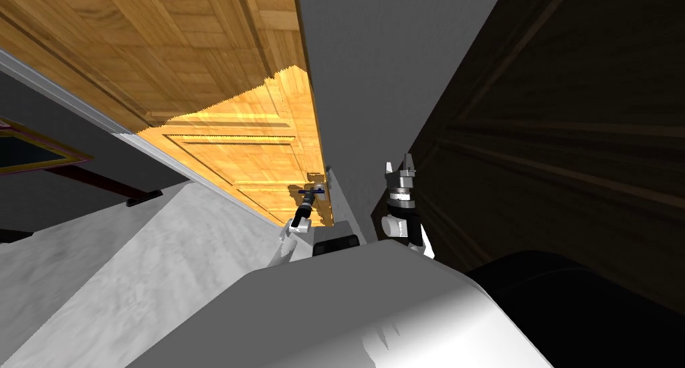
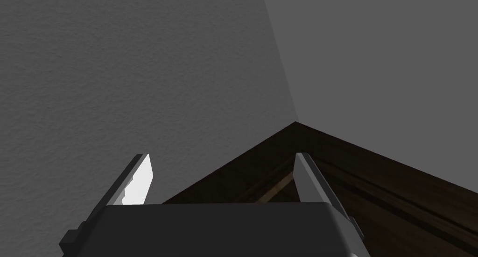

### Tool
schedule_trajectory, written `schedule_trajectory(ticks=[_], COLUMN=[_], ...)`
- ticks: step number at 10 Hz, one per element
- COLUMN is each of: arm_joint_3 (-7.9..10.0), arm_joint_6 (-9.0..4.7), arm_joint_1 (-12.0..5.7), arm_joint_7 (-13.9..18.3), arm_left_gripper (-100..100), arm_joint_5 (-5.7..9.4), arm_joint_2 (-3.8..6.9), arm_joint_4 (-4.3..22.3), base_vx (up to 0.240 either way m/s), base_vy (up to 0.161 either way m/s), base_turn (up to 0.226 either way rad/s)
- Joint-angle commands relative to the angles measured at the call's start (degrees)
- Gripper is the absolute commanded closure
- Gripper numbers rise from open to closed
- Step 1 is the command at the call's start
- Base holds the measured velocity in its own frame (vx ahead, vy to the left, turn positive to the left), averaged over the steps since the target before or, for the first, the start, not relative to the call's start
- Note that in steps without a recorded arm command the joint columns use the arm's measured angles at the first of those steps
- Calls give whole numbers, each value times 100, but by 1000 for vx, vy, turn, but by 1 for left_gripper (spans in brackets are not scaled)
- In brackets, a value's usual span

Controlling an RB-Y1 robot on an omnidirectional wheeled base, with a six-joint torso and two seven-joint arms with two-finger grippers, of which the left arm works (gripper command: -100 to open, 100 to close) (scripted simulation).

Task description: Push the door open

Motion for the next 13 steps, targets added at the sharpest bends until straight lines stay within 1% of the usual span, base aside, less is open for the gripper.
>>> schedule_trajectory(ticks=[1, 4, 5, 6, 8, 10, 13], arm_joint_3=[181, 400, 335, 480, 580, 626, 784], arm_joint_6=[-50, -47, -31, -41, -43, -44, -48], arm_joint_1=[-96, -163, -125, -153, -164, -169, -186], arm_joint_7=[-34, -92, -67, -126, -173, -194, -268], arm_left_gripper=[100, 100, 100, 100, 100, 100, 100], arm_joint_5=[20, 39, 37, 45, 48, 50, 55], arm_joint_2=[3, -80, -61, 15, 56, 72, 107], arm_joint_4=[79, 177, 177, 184, 192, 196, 209], base_vx=[109, 158, 72, 169, 213, 135, 137], base_vy=[-119, -157, -61, 3, -15, 16, 15], base_turn=[60, 83, 37, 82, 32, 55, 74])
